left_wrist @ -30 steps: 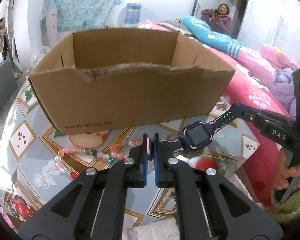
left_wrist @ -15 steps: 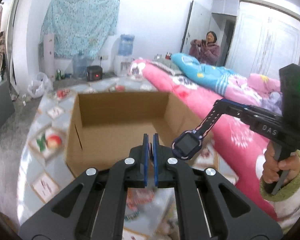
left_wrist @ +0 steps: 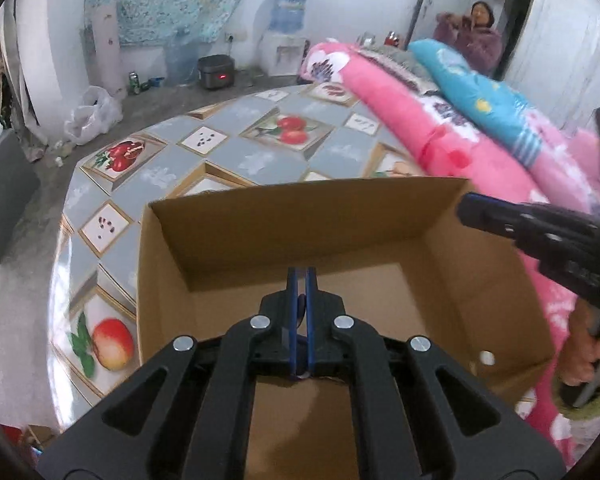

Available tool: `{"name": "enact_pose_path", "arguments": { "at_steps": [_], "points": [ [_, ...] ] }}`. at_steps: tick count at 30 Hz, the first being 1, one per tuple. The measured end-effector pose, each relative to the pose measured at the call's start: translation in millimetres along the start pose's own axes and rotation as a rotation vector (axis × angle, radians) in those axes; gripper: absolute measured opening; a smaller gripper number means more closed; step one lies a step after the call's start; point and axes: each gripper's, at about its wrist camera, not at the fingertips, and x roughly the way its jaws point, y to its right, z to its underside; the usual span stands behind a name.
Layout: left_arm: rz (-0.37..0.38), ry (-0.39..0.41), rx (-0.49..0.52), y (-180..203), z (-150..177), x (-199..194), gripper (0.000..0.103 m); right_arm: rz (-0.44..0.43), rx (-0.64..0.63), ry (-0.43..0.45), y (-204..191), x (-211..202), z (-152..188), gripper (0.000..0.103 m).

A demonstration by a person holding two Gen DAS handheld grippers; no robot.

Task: Organize jewelry
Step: 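Lift the smartwatch with the right gripper and carry it over the box, then lower the smartwatch into the box and open the right gripper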

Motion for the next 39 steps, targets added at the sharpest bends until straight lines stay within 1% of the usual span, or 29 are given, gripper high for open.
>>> {"name": "enact_pose_path", "arguments": {
  "at_steps": [3, 4, 5, 6, 7, 8, 9, 11, 13, 14, 15, 16, 17, 18, 19, 20, 21, 23, 27, 29, 30, 31, 34, 37, 39],
  "points": [
    [-0.027, -0.02, 0.006, -5.5, -5.7, 7.2, 0.003, -0.001, -0.025, -0.007, -0.1, 1.7, 0.9, 0.003],
    [-0.051, -0.024, 0.009, -7.0, -8.2, 9.4, 0.007, -0.007, -0.034, -0.019, -0.9, 2.3, 2.5, 0.003],
    [-0.054, -0.026, 0.008, -8.1, -9.2, 8.7, 0.015, -0.01, -0.041, -0.03, -2.0, 2.8, 4.2, 0.003],
    [-0.049, -0.024, 0.004, -9.1, -9.4, 7.0, 0.02, -0.014, -0.045, -0.039, -3.5, 2.8, 5.0, 0.003],
    [-0.045, -0.012, 0.001, -10.4, -9.0, 2.6, 0.029, -0.031, -0.058, -0.063, -5.3, 5.2, 6.4, 0.003],
    [-0.049, 0.004, 0.001, -10.7, -8.5, -2.2, 0.033, -0.038, -0.069, -0.075, -7.6, 5.9, 7.5, 0.003],
    [-0.053, 0.024, 0.003, -11.5, -7.9, -7.7, 0.034, -0.036, -0.084, -0.088, -10.2, 7.4, 8.4, 0.003],
    [-0.047, 0.072, 0.003, -13.1, -4.3, -25.9, 0.042, -0.047, -0.13, -0.127, -19.3, 11.5, 11.1, 0.004],
    [-0.039, 0.111, -0.007, -16.0, -0.4, -42.7, 0.046, -0.056, -0.178, -0.175, -30.0, 18.6, 12.5, 0.005],
    [-0.038, 0.141, -0.014, -19.4, 3.9, -55.4, 0.051, -0.069, -0.204, -0.211, -36.2, 24.4, 13.6, 0.008],
    [-0.042, 0.171, -0.023, -22.8, 9.1, -67.0, 0.053, -0.084, -0.227, -0.249, -42.0, 31.1, 14.2, 0.015],
    [-0.047, 0.195, -0.031, -25.5, 12.9, -75.6, 0.059, -0.101, -0.258, -0.3, -50.5, 41.9, 14.7, 0.02],
    [-0.06, 0.232, -0.044, -29.9, 20.8, -89.4, 0.065, -0.118, -0.288, -0.35, -58.6, 52.3, 15.8, 0.031],
    [-0.069, 0.255, -0.055, -34.1, 27.1, -98.5, 0.067, -0.132, -0.308, -0.383, -64.5, 59.0, 17.1, 0.039],
    [-0.077, 0.278, -0.069, -38.2, 34.3, -107.5, 0.07, -0.148, -0.335, -0.425, -73.3, 70.6, 18.1, 0.042],
    [-0.09, 0.306, -0.09, -44.5, 45.1, -118.0, 0.073, -0.15, -0.354, -0.451, -80.0, 79.1, 18.7, 0.048],
    [-0.102, 0.322, -0.105, -49.1, 52.9, -124.7, 0.074, -0.161, -0.377, -0.489, -88.2, 91.3, 20.0, 0.051],
    [-0.126, 0.354, -0.139, -59.9, 73.8, -137.8, 0.076, -0.173, -0.403, -0.54, -97.3, 109.0, 22.2, 0.051],
    [-0.166, 0.384, -0.208, -80.7, 113.3, -152.0, 0.078, -0.131, -0.479, -0.633, -112.2, 139.1, 33.5, 0.051],
    [-0.186, 0.378, -0.236, -90.8, 129.9, -153.3, 0.078, -0.108, -0.517, -0.647, -117.2, 144.0, 38.5, 0.051],
    [-0.194, 0.374, -0.246, -94.8, 136.3, -152.8, 0.078, -0.084, -0.545, -0.645, -120.1, 145.3, 41.9, 0.045],
    [-0.2, 0.367, -0.26, -99.5, 144.5, -151.8, 0.078, -0.07, -0.559, -0.647, -121.1, 146.0, 44.0, 0.043],
    [-0.208, 0.348, -0.287, -109.1, 160.5, -148.5, 0.078, -0.054, -0.589, -0.641, -122.4, 142.3, 47.6, 0.043],
    [-0.206, 0.333, -0.315, -118.7, 174.3, -143.2, 0.078, -0.028, -0.654, -0.634, -120.3, 135.9, 50.0, 0.043],
    [-0.21, 0.323, -0.331, -123.6, 181.8, -138.8, 0.078, 0.009, -0.713, -0.624, -116.4, 131.9, 50.7, 0.043]
  ]
}}
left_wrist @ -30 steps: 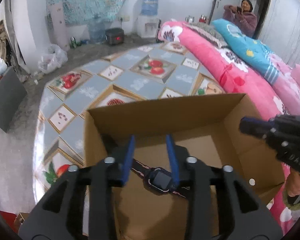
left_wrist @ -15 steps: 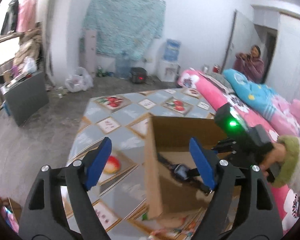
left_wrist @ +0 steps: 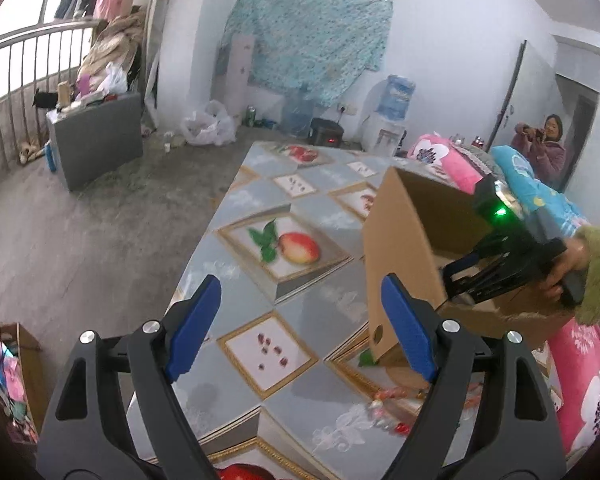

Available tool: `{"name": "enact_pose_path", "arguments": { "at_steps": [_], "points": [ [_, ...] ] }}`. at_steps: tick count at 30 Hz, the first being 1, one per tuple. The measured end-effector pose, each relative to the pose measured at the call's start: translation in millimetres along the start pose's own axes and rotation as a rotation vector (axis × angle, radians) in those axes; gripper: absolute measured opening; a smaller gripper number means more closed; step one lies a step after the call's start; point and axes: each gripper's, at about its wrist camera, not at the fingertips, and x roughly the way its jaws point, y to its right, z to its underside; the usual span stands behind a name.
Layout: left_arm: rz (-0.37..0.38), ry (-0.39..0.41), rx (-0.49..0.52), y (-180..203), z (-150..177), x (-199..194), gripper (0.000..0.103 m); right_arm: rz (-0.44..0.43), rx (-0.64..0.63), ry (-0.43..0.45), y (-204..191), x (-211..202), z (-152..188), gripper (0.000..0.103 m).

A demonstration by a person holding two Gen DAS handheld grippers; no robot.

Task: Organize jewelry
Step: 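Lower the smartwatch into the box and open the right gripper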

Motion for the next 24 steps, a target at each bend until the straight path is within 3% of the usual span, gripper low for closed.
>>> {"name": "enact_pose_path", "arguments": {
  "at_steps": [9, 12, 14, 21, 24],
  "points": [
    [-0.022, -0.031, -0.042, -18.1, 14.9, 11.5, 0.078, 0.186, -0.101, -0.053, 11.9, -1.5, 13.3, 0.041],
    [-0.023, -0.033, -0.054, -20.8, 18.0, 10.0, 0.078, 0.309, -0.132, -0.045, 7.0, -1.4, 14.4, 0.041],
    [-0.023, -0.033, -0.058, -20.4, 19.2, 9.6, 0.078, 0.345, -0.111, -0.046, 10.8, -2.9, 14.2, 0.041],
    [-0.045, -0.04, -0.033, -16.2, 24.9, 5.8, 0.078, 0.305, -0.02, 0.046, 5.5, -27.4, 10.7, 0.045],
    [-0.061, -0.04, -0.014, -14.4, 28.7, 0.8, 0.078, 0.257, 0.026, 0.177, 2.1, -72.1, 27.2, 0.048]
  ]
}}
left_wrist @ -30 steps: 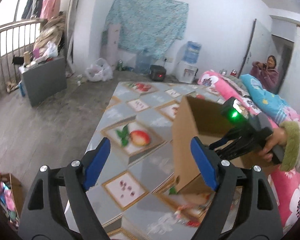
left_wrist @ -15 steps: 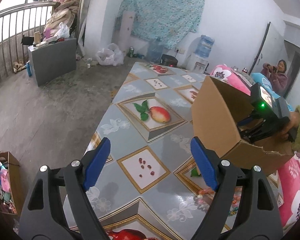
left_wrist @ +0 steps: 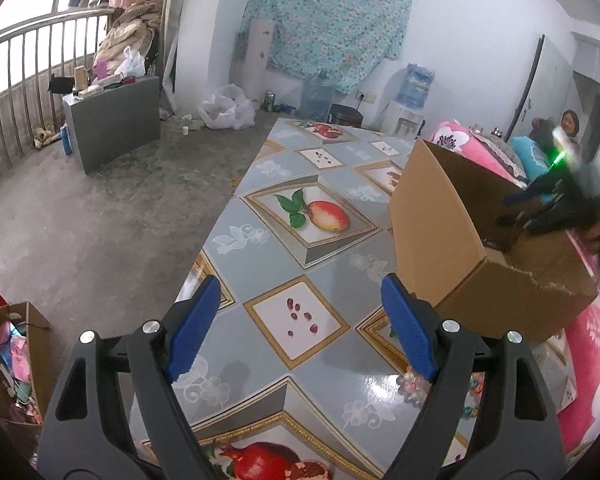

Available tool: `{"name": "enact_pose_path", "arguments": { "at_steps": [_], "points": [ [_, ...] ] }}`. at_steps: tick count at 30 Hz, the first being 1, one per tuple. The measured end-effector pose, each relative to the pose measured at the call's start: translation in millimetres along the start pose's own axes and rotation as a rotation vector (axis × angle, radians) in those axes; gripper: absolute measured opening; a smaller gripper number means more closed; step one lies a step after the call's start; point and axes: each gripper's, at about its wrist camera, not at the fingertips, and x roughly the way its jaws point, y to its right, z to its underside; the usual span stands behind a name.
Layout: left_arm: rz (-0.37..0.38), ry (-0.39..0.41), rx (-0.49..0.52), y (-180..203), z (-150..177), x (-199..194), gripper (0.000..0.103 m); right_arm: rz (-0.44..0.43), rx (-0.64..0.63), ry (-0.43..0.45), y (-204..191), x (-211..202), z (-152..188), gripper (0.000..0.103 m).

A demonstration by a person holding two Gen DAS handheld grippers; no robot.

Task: Organize jewelry
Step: 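Lower the smartwatch into the box and open the right gripper, then withdraw the right gripper from the box back toward the bracelets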

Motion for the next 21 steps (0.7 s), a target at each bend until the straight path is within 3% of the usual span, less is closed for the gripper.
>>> {"name": "enact_pose_path", "arguments": {
  "at_steps": [4, 9, 13, 18, 21],
  "points": [
    [-0.032, -0.025, 0.023, 2.9, 10.0, -1.8, 0.081, -0.069, 0.113, 0.235, 9.5, -82.8, 26.1, 0.062],
    [-0.029, -0.083, 0.061, 18.2, 22.9, 3.9, 0.082, -0.156, 0.216, 0.423, -3.8, -143.7, 67.9, 0.081],
    [0.011, -0.151, 0.136, 50.6, 36.4, 14.6, 0.083, -0.214, 0.323, 0.455, -24.8, -143.8, 110.1, 0.089],
    [-0.015, -0.206, 0.266, 92.4, 56.0, 34.4, 0.084, -0.256, 0.486, 0.39, -57.1, -108.0, 156.4, 0.091],
    [-0.069, -0.251, 0.365, 110.9, 74.0, 45.2, 0.084, -0.303, 0.614, 0.344, -70.4, -84.0, 178.7, 0.091]
  ]
}}
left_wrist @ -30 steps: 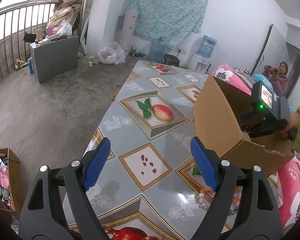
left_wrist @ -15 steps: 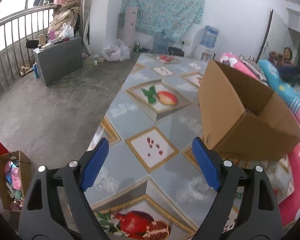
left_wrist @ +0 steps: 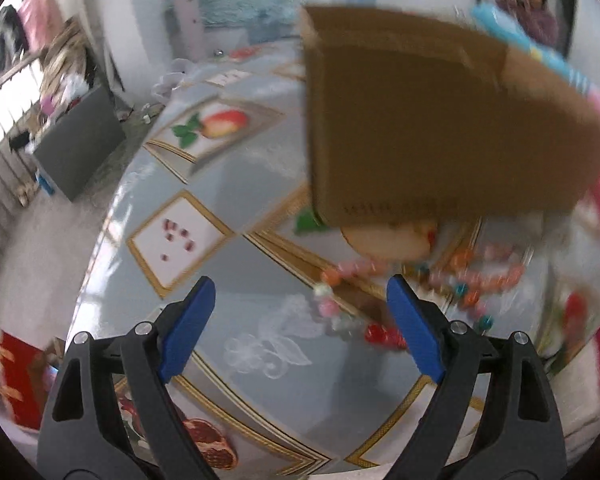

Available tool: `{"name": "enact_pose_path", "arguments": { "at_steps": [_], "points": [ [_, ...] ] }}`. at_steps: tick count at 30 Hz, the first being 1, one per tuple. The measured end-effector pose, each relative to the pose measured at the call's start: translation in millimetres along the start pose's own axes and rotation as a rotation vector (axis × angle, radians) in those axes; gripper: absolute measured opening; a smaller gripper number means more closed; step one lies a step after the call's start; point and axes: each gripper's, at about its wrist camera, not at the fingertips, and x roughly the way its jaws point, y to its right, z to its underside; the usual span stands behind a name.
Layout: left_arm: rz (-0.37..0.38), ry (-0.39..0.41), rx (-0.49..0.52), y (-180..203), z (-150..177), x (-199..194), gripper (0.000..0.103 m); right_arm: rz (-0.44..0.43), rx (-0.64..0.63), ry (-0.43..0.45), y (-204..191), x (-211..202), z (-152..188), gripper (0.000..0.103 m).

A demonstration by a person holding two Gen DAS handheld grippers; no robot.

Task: Organize jewelry
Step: 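Withdraw the right gripper from the box back toward the bracelets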

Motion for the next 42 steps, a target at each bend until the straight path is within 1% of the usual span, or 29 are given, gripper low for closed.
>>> {"name": "enact_pose_path", "arguments": {
  "at_steps": [2, 4, 5, 6, 8, 9, 10, 12, 14, 16, 18, 19, 21, 22, 23, 24, 26, 29, 31, 32, 33, 34, 36, 38, 41, 42],
  "points": [
    [-0.032, 0.019, 0.022, 5.2, 8.1, -4.4, 0.086, 0.026, 0.057, -0.022, 3.3, 6.9, 15.5, 0.091],
    [-0.028, 0.014, 0.039, 5.8, 16.4, -9.4, 0.089, 0.081, 0.073, -0.021, -1.1, 4.1, 30.0, 0.091],
    [-0.024, 0.007, 0.041, 4.6, 19.3, -11.3, 0.091, 0.113, 0.065, -0.013, -2.2, 3.1, 33.8, 0.093],
    [-0.018, 0.004, 0.04, 2.8, 22.5, -13.3, 0.092, 0.138, 0.057, -0.006, -3.6, 3.1, 35.5, 0.097],
    [-0.014, -0.002, 0.037, -2.4, 29.1, -17.4, 0.095, 0.204, 0.032, 0.008, -6.7, 2.5, 36.9, 0.097],
    [-0.011, -0.003, 0.034, -4.8, 32.2, -19.0, 0.095, 0.236, 0.019, 0.011, -8.5, 1.8, 34.9, 0.097],
    [-0.004, -0.004, 0.028, -7.2, 35.2, -20.7, 0.095, 0.292, -0.012, 0.015, -13.0, 2.6, 33.5, 0.097],
    [0.006, -0.005, 0.017, -11.9, 36.6, -21.7, 0.095, 0.35, -0.063, 0.026, -19.5, 1.5, 30.2, 0.097],
    [0.019, -0.009, -0.002, -15.5, 38.8, -21.9, 0.095, 0.392, -0.101, 0.043, -24.8, -1.6, 24.5, 0.097],
    [0.031, -0.013, -0.011, -18.4, 39.5, -21.6, 0.095, 0.405, -0.136, 0.067, -28.7, -9.0, 18.3, 0.097],
    [0.043, -0.018, -0.013, -21.8, 40.3, -23.1, 0.095, 0.376, -0.149, 0.125, -31.7, -21.6, 14.5, 0.097],
    [0.05, -0.026, -0.013, -22.5, 40.6, -23.3, 0.095, 0.346, -0.151, 0.176, -33.4, -29.3, 14.7, 0.097],
    [0.057, -0.034, -0.016, -22.7, 40.7, -24.7, 0.095, 0.274, -0.154, 0.241, -36.2, -36.8, 17.6, 0.097],
    [0.059, -0.039, -0.02, -22.6, 40.9, -25.3, 0.095, 0.221, -0.153, 0.266, -37.0, -37.0, 21.3, 0.097],
    [0.061, -0.042, -0.024, -23.1, 40.4, -24.1, 0.095, 0.191, -0.151, 0.261, -38.2, -33.9, 23.5, 0.097],
    [0.063, -0.043, -0.027, -23.1, 40.9, -24.4, 0.095, 0.175, -0.146, 0.237, -39.4, -28.0, 25.2, 0.097],
    [0.073, -0.042, -0.03, -25.1, 40.6, -22.5, 0.095, 0.111, -0.107, 0.163, -41.9, -11.6, 28.1, 0.097],
    [0.092, -0.043, -0.04, -30.0, 39.0, -17.5, 0.095, 0.03, -0.055, 0.103, -44.7, 9.3, 32.5, 0.097],
    [0.086, -0.035, -0.03, -29.7, 38.5, -15.8, 0.096, -0.02, -0.021, 0.047, -46.8, 27.7, 33.4, 0.097],
    [0.087, -0.036, -0.031, -30.4, 38.3, -15.3, 0.096, -0.03, -0.014, 0.032, -48.6, 34.2, 34.3, 0.094],
    [0.088, -0.038, -0.031, -31.1, 38.2, -14.3, 0.096, -0.045, -0.006, 0.012, -50.3, 43.1, 34.5, 0.084],
    [0.088, -0.039, -0.03, -31.4, 38.0, -14.0, 0.096, -0.058, 0.0, -0.007, -52.5, 50.9, 34.6, 0.079],
    [0.09, -0.041, -0.027, -31.5, 38.1, -14.3, 0.096, -0.079, 0.018, -0.051, -55.6, 65.9, 34.5, 0.06],
    [0.091, -0.043, -0.025, -31.3, 38.0, -14.3, 0.096, -0.096, 0.038, -0.095, -58.9, 81.4, 36.2, 0.048],
    [0.09, -0.047, -0.027, -30.9, 38.3, -14.5, 0.096, -0.11, 0.054, -0.13, -62.3, 96.4, 35.8, 0.037],
    [0.088, -0.047, -0.028, -30.7, 38.5, -14.3, 0.096, -0.11, 0.055, -0.137, -63.3, 99.9, 35.6, 0.035]
  ]
}}
